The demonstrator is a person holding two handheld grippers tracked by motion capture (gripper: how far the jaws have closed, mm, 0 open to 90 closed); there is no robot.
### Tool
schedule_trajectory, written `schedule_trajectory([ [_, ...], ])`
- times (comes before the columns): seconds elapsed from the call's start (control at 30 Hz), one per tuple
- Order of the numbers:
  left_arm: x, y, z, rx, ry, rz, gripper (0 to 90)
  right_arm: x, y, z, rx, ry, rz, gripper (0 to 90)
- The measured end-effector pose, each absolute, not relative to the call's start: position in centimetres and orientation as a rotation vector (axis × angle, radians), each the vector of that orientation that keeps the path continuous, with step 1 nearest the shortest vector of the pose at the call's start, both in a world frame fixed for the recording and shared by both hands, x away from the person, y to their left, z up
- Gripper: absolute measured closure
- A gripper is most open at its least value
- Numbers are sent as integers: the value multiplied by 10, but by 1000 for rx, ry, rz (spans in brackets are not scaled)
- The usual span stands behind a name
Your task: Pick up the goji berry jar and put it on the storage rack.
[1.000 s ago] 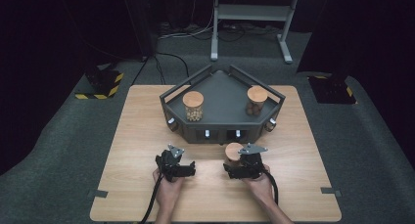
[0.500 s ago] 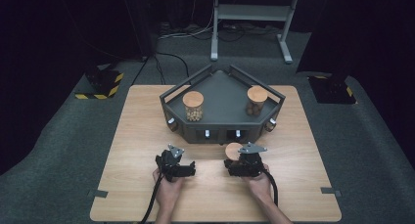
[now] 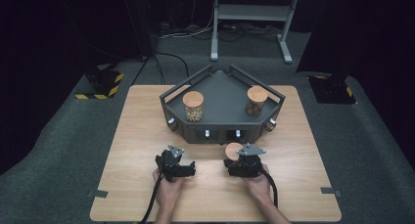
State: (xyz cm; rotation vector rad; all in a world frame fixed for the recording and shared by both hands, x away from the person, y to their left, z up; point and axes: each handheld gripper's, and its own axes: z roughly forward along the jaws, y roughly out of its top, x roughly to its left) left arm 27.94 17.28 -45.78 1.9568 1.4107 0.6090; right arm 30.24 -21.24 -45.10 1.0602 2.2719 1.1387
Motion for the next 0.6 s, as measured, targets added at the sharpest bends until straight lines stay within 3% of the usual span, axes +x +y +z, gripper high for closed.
schedule_trajectory([
  [0.6,279,173,-458,1956,1411,609,15,304,-217,-449,1049,2287,1146,252],
])
